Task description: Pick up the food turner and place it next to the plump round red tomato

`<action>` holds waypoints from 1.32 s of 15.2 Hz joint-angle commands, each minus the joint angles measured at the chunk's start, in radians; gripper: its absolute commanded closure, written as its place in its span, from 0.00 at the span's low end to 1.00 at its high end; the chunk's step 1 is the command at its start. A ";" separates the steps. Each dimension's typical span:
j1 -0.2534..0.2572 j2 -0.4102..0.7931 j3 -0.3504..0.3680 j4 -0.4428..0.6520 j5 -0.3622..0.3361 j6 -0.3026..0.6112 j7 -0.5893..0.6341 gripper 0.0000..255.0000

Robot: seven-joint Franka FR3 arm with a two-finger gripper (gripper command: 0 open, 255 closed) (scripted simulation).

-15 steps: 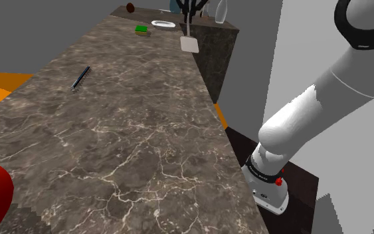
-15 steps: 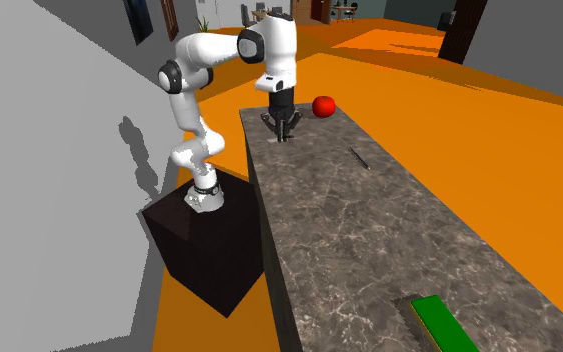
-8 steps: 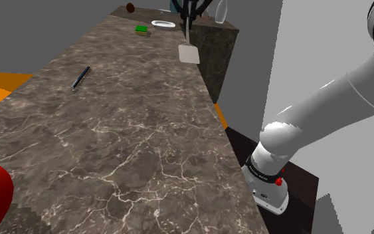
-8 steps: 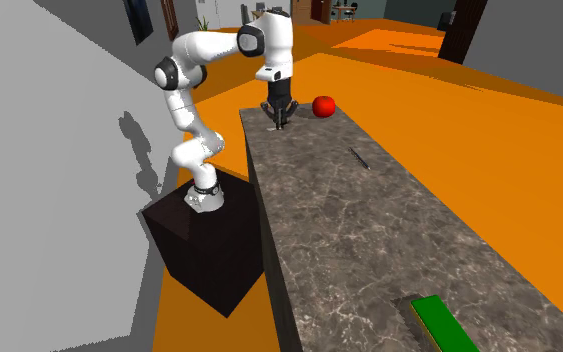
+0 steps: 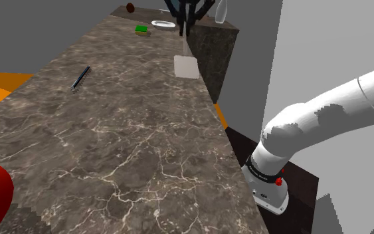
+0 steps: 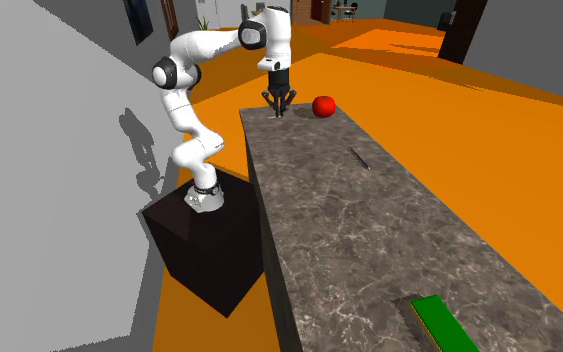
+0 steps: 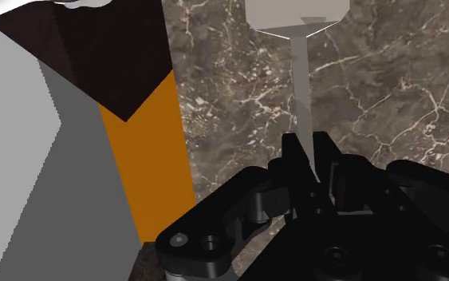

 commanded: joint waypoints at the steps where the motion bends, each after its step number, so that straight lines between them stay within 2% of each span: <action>1: 0.016 -0.038 0.025 -0.029 0.024 -0.005 0.038 1.00; 11: 0.070 -0.102 0.194 0.001 0.136 -0.061 0.264 1.00; 20: 0.074 -0.075 0.394 0.122 0.221 -0.095 0.496 1.00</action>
